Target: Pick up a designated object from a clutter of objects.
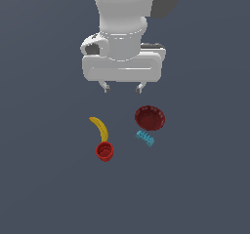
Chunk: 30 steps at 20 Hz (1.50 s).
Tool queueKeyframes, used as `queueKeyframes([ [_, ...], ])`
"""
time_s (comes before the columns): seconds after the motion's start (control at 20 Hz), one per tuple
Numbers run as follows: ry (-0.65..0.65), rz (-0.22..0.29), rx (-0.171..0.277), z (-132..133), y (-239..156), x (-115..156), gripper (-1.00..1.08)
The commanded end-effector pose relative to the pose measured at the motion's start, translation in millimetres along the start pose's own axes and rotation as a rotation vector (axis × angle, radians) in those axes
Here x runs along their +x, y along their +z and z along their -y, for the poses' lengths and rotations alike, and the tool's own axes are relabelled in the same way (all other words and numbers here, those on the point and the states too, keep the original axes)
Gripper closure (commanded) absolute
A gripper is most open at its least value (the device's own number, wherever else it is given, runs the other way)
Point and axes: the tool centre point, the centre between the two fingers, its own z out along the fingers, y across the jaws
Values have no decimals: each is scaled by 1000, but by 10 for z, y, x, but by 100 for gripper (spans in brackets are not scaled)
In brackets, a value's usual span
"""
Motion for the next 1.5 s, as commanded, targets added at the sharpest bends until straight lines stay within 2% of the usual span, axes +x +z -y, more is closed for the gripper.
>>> queueKeyframes([
  [0.0,0,0,0,0,0,0,-92],
  [0.45,0,-27,10,27,-151,31,-92],
  [0.8,-16,-24,7,41,-94,40,-92],
  [1.15,-118,-11,-3,132,224,91,-92],
  [1.45,-276,10,-14,282,719,127,-92],
])
